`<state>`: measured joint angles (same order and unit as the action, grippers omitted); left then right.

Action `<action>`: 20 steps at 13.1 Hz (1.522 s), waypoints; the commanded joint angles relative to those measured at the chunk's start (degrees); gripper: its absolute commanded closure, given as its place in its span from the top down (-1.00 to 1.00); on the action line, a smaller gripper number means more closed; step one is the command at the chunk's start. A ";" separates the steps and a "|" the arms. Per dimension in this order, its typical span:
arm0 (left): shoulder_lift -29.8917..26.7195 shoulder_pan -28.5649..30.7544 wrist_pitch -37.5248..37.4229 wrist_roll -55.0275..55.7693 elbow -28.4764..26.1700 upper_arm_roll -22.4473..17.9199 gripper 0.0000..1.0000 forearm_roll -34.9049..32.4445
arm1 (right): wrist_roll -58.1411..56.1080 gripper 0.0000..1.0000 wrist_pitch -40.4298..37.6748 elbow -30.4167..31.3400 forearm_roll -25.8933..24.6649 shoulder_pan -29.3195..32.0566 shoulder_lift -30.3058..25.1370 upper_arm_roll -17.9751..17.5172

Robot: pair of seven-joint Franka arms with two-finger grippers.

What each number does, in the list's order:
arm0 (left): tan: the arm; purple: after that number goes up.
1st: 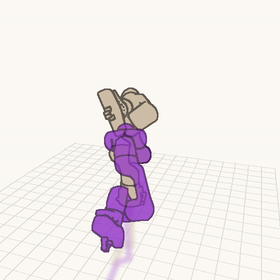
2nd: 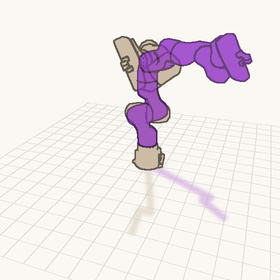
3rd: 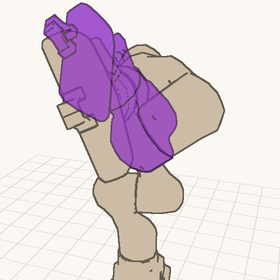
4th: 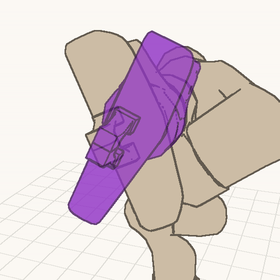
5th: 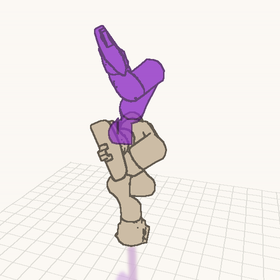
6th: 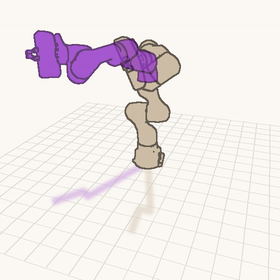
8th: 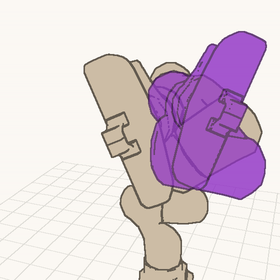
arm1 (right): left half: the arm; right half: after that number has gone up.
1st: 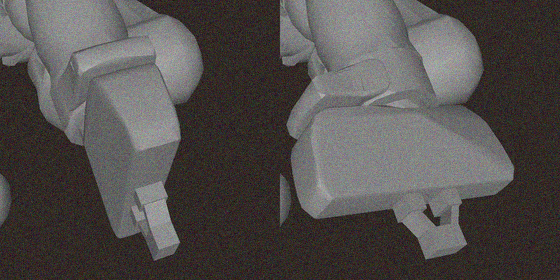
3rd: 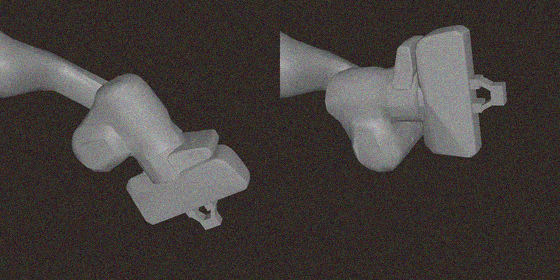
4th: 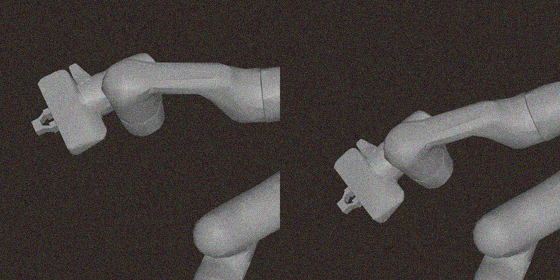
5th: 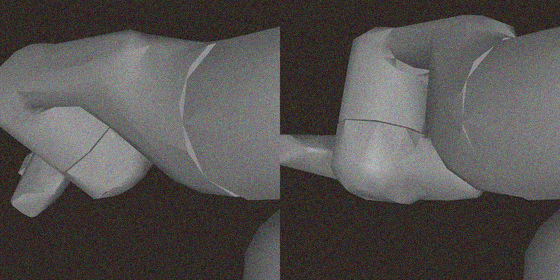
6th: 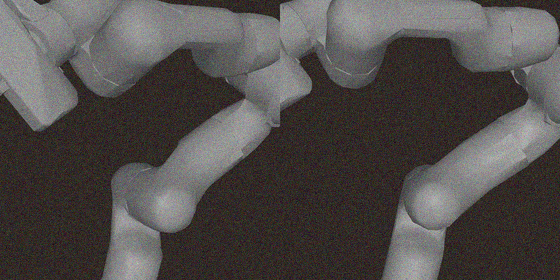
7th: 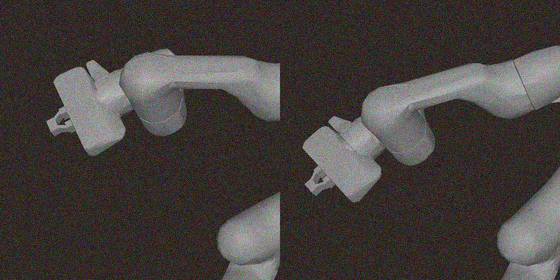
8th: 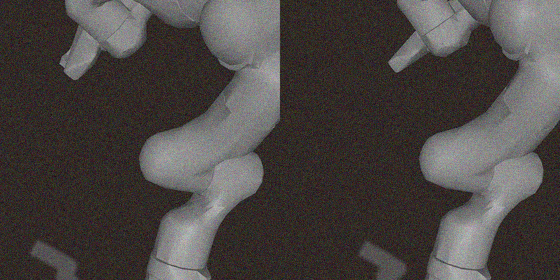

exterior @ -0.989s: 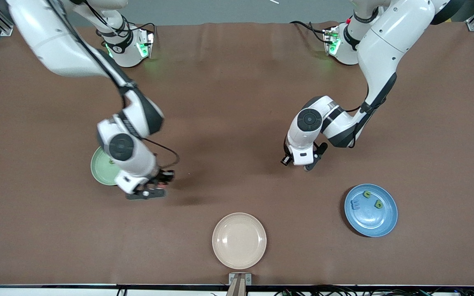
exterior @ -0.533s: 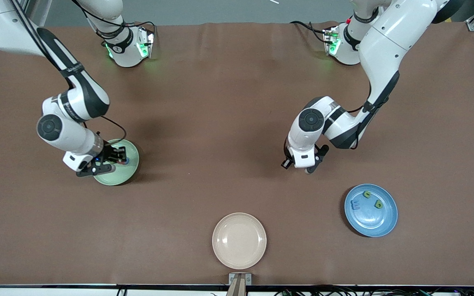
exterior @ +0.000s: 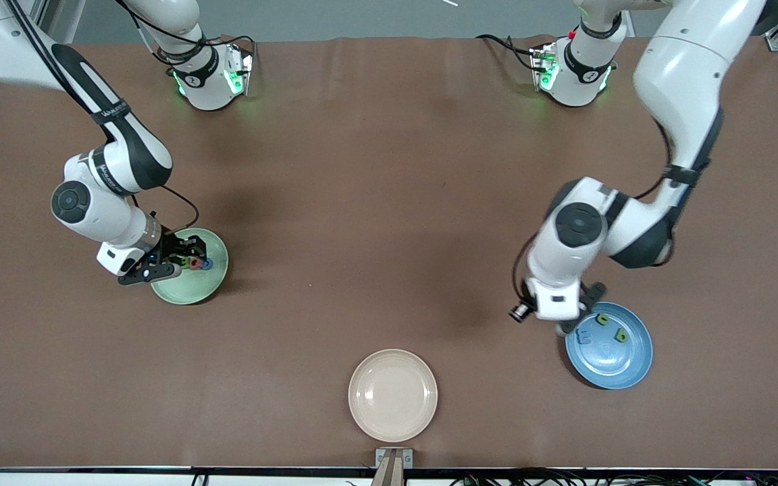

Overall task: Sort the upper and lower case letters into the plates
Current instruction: 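Place the Q on the green plate while the left gripper places x on blue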

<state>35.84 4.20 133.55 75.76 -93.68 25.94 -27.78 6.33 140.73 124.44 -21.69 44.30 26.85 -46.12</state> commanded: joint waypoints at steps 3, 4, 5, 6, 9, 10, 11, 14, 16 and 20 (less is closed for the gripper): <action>2.83 8.08 -0.66 -25.70 1.30 0.61 -0.95 -0.17 | 1.14 1.00 -12.46 -8.68 -0.28 1.40 -1.62 -0.11; 3.62 8.97 -0.31 -28.80 1.30 0.52 -0.92 -0.17 | 1.14 1.00 -15.89 -10.69 -0.28 2.01 -1.98 -0.29; 4.49 10.02 0.39 -30.83 1.39 0.52 -0.92 -0.34 | 1.14 1.00 -20.79 -13.76 -0.28 2.28 -2.33 -0.55; 5.63 10.99 1.79 -32.59 1.39 0.52 -0.88 -0.52 | 1.05 1.00 -25.89 -17.62 -0.28 2.11 -2.50 -0.64; 8.80 13.19 8.21 -40.05 2.26 0.43 -0.75 -0.52 | 1.40 1.00 -41.99 -30.10 0.24 -0.88 -2.42 -0.64; 9.24 13.20 8.22 -41.82 3.23 -0.01 -0.67 -0.35 | 1.40 1.00 -44.29 -32.75 0.24 -1.15 -2.42 -0.64; 9.51 13.11 8.22 -43.23 3.41 -0.71 -0.59 -0.34 | 1.14 1.00 -45.44 -35.82 0.16 -0.89 -2.16 -0.55; 10.13 13.11 8.40 -43.86 4.11 -0.98 0.18 0.09 | 1.05 1.00 -50.71 -43.83 2.25 -0.27 -2.07 -0.55; 9.87 13.28 8.40 -43.06 4.12 -0.98 1.00 1.32 | 1.22 1.00 -51.34 -45.34 3.84 -0.71 -1.98 -0.64; 3.38 13.55 1.76 -43.59 3.59 1.04 1.00 2.91 | 0.79 1.00 -59.32 -46.56 7.98 -0.09 -2.86 -0.82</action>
<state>44.31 17.60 140.79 32.84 -89.39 26.04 -26.18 6.66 84.78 79.33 -14.65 43.89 24.20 -46.54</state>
